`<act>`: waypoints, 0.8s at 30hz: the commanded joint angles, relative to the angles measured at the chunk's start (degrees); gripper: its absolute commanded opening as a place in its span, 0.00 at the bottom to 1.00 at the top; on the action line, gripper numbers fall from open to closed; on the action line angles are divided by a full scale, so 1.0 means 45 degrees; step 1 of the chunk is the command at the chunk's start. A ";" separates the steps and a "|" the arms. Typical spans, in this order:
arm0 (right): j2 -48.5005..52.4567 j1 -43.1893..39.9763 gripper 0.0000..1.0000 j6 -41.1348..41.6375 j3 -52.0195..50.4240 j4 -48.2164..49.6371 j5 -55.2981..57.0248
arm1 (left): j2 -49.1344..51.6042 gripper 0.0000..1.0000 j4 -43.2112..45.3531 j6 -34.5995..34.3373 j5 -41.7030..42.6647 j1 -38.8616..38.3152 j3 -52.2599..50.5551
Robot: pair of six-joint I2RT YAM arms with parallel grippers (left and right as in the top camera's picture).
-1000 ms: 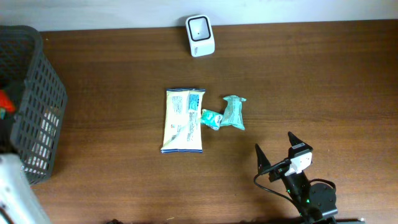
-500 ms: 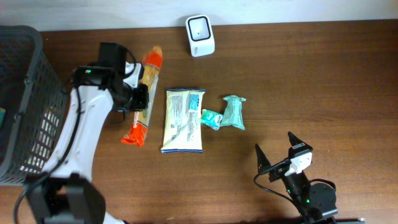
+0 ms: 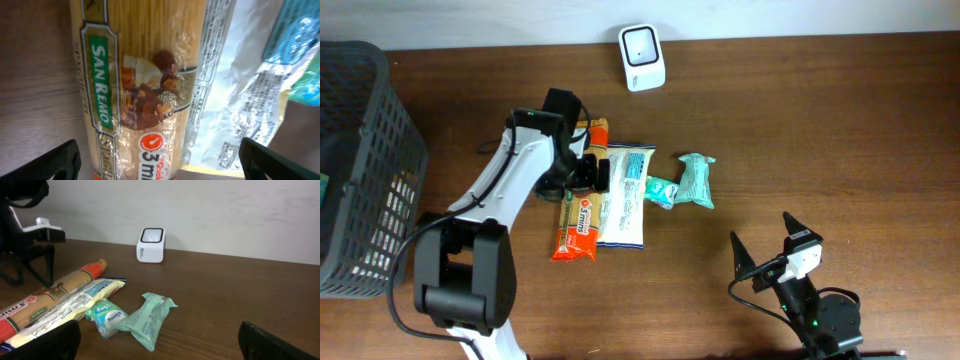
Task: Scan the item barcode
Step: 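Lay the spaghetti package left of the bagged package and release, then grasp the white toothpaste tube in the basket with the left gripper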
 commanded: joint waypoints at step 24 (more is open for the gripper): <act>-0.0083 -0.0092 0.99 0.0049 -0.0117 0.0000 0.0078 | -0.1005 1.00 -0.0097 0.7310 0.0141 1.4290 0.3313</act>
